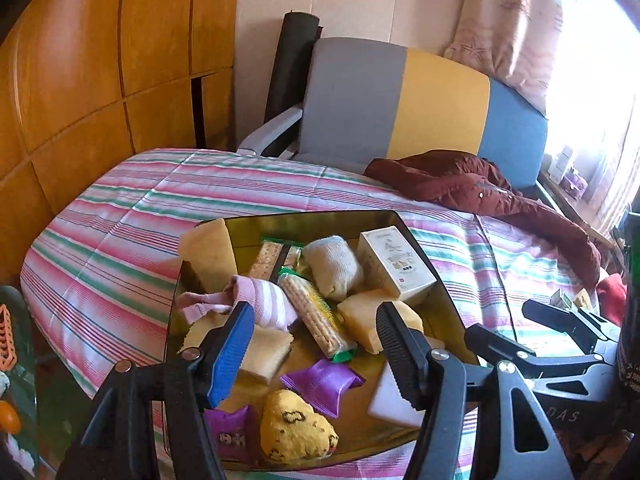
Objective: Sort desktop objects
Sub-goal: 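Carry cracker bar and white box over the gold tray and open both tools, then move both tools back toward the green box and yellow sponge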
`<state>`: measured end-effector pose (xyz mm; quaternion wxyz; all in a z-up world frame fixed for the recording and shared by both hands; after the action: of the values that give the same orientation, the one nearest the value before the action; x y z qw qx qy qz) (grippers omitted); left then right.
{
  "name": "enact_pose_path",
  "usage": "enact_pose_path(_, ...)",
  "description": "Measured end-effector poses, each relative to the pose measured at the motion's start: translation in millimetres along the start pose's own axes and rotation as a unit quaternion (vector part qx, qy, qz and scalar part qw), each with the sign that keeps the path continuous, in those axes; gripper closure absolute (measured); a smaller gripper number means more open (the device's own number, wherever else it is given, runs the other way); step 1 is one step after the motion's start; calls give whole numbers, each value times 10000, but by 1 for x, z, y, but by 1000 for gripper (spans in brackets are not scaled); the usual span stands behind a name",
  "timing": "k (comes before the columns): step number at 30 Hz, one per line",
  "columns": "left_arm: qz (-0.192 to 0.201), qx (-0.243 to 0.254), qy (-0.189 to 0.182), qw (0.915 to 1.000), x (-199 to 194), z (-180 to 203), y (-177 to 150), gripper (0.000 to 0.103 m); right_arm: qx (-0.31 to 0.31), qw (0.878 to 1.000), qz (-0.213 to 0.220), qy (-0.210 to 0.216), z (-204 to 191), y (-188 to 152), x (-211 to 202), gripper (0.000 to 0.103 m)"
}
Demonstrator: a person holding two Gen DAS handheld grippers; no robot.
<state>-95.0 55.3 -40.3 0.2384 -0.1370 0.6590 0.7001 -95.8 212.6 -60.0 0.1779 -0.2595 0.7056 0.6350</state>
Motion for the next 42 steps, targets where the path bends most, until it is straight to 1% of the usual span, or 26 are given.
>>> enact_pose_path(5, -11, 94, 28, 10000, -3, 4, -5, 39, -139, 9998, 68, -111, 0, -4, -7, 5)
enact_pose_path(14, -35, 311, 112, 9994, -6, 11, -13, 39, -211, 9993, 131, -281, 8, -9, -14, 4)
enact_pose_path(25, 151, 795, 128, 9966, -13, 30, -9, 39, 18, 9979, 215, -609, 45, -14, -29, 3)
enact_pose_path(29, 144, 919, 62, 9956, -12, 40, -9, 39, 55, 9972, 190, -724, 58, -18, -33, 3)
enact_pose_path(34, 132, 1066, -42, 9942, -9, 54, -9, 39, 156, 9956, 177, -906, 84, -20, -40, 3)
enact_pose_path(39, 76, 1194, -311, 9923, -4, 78, -11, 39, 288, 9932, 130, -1118, 119, -21, -49, 3)
enact_pose_path(42, 72, 1272, -558, 9903, -4, 100, -10, 39, 532, 9904, 38, -1276, 149, -25, -55, 3)
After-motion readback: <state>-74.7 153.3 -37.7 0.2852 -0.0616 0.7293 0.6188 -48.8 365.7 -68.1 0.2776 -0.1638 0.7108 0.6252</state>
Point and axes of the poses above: each gripper's, at about its wrist camera, not at the fingertips, and x roughly the way its jaws point, z to its right, y to its top, the point moved 9 cm from there along x, roughly the way its jaws point, and after that the axes turned 14 degrees about z, right-handed, at the moved point
